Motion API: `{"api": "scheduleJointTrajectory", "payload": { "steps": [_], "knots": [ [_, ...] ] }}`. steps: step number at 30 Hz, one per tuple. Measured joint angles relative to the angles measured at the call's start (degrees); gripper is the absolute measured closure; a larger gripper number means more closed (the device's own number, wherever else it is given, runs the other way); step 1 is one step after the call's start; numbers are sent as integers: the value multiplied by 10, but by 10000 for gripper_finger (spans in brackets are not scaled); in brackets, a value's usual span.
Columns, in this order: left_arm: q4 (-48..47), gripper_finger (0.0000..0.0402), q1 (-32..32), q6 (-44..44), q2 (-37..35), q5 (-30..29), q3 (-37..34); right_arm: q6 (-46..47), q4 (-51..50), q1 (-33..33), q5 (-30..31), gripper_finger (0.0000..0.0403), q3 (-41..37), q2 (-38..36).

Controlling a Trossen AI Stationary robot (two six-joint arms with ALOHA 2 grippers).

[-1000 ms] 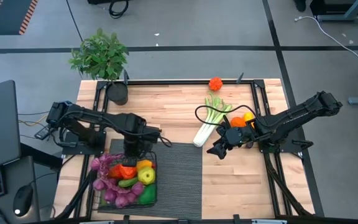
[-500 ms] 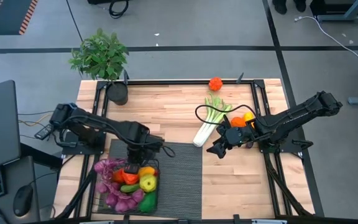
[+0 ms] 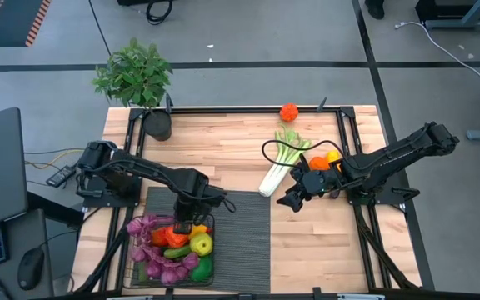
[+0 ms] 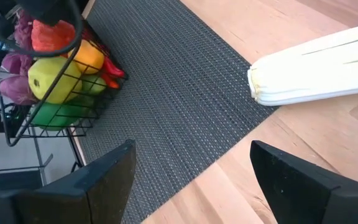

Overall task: Build produce basket
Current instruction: Adjust the wire basket

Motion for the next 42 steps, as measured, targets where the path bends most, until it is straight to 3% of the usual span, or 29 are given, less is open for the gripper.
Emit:
{"api": "scheduleJointTrajectory", "payload": {
  "steps": [14,23,29,35,42],
  "knots": [
    [4,396,-2,-36,-4,15,-17,-4,4,5,-6,85,0,0],
    [-31,393,17,-30,-9,-33,49,-15,-10,25,-2,85,-2,13],
    [-46,393,16,-33,-9,-20,69,-110,-6,46,-2,92,-12,89],
    [-81,395,14,-21,-9,-26,94,-239,87,53,-1,111,19,175],
    [-89,395,14,-30,-10,-24,108,-316,113,50,13,117,55,262]
  ]
}}
